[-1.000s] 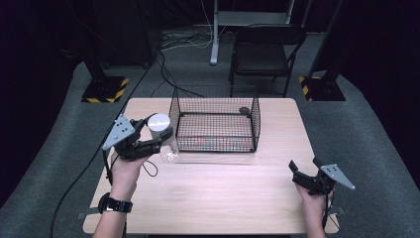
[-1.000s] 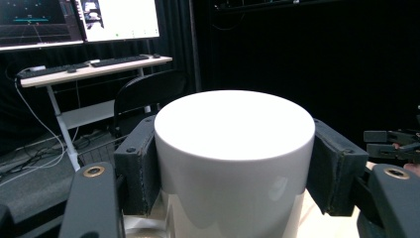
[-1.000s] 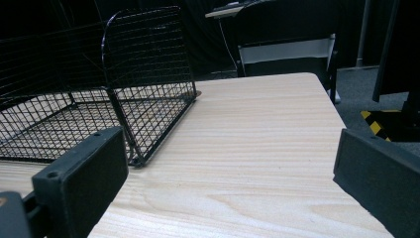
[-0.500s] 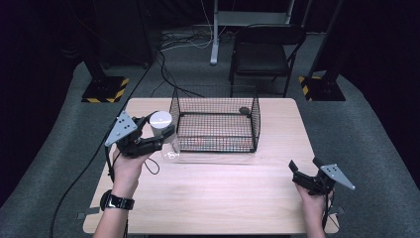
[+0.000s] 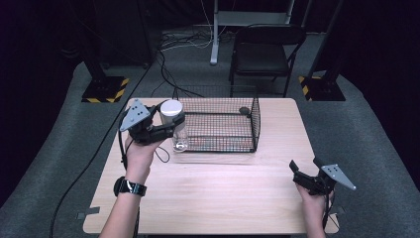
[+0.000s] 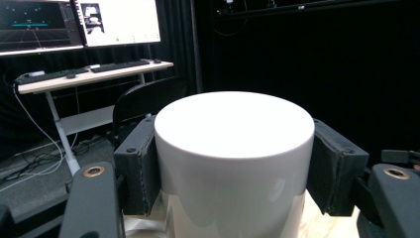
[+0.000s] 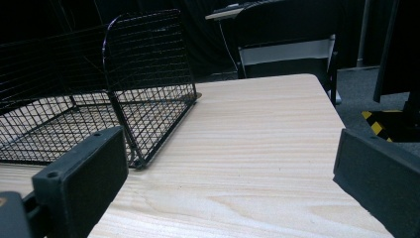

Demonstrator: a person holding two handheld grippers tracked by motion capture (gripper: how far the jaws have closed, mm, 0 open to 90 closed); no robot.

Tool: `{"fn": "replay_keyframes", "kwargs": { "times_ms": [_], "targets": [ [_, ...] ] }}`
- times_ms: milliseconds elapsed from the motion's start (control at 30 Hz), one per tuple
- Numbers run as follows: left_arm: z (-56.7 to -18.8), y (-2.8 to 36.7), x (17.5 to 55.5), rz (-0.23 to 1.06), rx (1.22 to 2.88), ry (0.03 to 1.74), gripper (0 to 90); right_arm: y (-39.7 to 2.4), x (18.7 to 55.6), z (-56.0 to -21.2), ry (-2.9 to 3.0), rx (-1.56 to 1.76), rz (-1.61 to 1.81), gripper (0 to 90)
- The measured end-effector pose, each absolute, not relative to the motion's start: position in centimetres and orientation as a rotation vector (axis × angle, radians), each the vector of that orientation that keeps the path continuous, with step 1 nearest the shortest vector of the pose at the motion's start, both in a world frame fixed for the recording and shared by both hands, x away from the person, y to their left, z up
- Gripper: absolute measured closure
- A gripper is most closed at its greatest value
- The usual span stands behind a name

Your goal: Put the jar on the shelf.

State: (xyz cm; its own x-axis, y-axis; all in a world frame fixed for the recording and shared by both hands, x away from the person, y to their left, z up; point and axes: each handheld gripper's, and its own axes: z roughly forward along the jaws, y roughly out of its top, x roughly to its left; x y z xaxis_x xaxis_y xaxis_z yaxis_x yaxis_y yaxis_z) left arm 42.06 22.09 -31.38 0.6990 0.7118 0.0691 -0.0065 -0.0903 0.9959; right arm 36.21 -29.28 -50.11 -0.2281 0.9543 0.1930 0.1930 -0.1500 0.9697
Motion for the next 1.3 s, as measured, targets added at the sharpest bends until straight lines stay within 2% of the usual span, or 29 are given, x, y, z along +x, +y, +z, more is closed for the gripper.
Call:
{"fn": "replay_keyframes", "kwargs": {
  "times_ms": [700,1300],
  "targets": [
    [-31.1,18.1,48.2,0.679,1.550,0.642,32.4,-29.7,36.2,-50.3,1.421,1.364,1.471,0.0],
    [-31.0,16.4,50.7,0.708,1.528,0.649,32.4,-29.8,36.1,-50.3,1.418,1.372,1.485,0.0]
  ]
}}
